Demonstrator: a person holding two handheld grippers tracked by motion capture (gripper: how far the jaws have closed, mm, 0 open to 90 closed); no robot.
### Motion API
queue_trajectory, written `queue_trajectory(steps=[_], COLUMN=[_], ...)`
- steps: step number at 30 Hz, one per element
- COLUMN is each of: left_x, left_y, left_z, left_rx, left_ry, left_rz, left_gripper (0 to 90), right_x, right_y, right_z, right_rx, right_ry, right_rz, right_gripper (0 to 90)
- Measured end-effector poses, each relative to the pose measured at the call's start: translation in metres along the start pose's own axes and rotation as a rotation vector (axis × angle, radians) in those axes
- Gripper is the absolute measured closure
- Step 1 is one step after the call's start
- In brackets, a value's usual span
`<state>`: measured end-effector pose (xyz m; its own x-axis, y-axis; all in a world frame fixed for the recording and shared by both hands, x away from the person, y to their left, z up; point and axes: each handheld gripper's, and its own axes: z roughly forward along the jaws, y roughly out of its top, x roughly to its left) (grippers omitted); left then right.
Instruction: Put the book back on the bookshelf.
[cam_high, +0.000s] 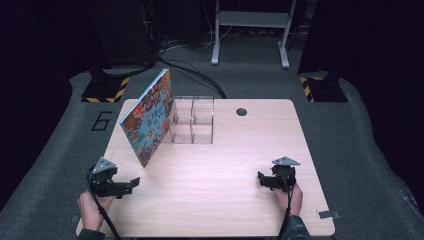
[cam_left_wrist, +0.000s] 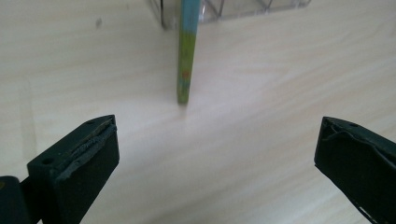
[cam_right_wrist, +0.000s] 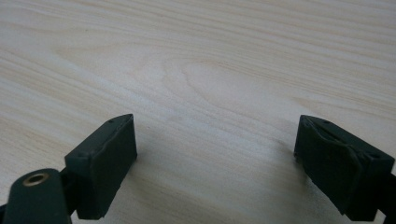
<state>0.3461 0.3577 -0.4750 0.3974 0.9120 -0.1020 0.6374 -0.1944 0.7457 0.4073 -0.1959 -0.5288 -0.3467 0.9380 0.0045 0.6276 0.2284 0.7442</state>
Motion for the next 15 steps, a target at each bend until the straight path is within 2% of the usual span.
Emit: queue_trajectory(steps=[2, 5, 7, 9, 11, 14, 15], left_x=[0.002, 0.005, 0.006, 0.005, 0.004, 0.002, 0.002], left_y=[-0.011, -0.023, -0.028, -0.031, -0.034, -0.039, -0.041], left_z=[0.005, 0.012, 0.015, 0.018, 0.021, 0.030, 0.032], left_rx=[0.017, 0.029, 0.055, 0.045, 0.049, 0.081, 0.072], left_ry=[0.004, 0.011, -0.009, -0.007, -0.023, -0.018, 0.002], left_rz=[-0.016, -0.014, -0.004, 0.006, 0.017, 0.044, 0.052], left_gripper=[0.0, 0.0, 0.1, 0.1, 0.1, 0.1, 0.1], right_x=[0.000, 0.000, 0.000, 0.000, -0.001, -0.001, -0.001], right_y=[0.000, 0.001, 0.001, 0.001, 0.001, 0.001, 0.001], right_z=[0.000, 0.000, 0.001, 0.000, 0.001, 0.001, 0.001], right_rx=[-0.003, 0.011, 0.008, 0.010, 0.006, 0.006, 0.007], right_ry=[-0.002, 0.000, -0.002, -0.002, -0.003, -0.003, -0.003], right_rz=[-0.003, -0.005, -0.003, -0.003, -0.009, -0.011, -0.013], right_gripper=[11.7, 11.4, 11.3, 11.3, 11.4, 11.4, 11.3])
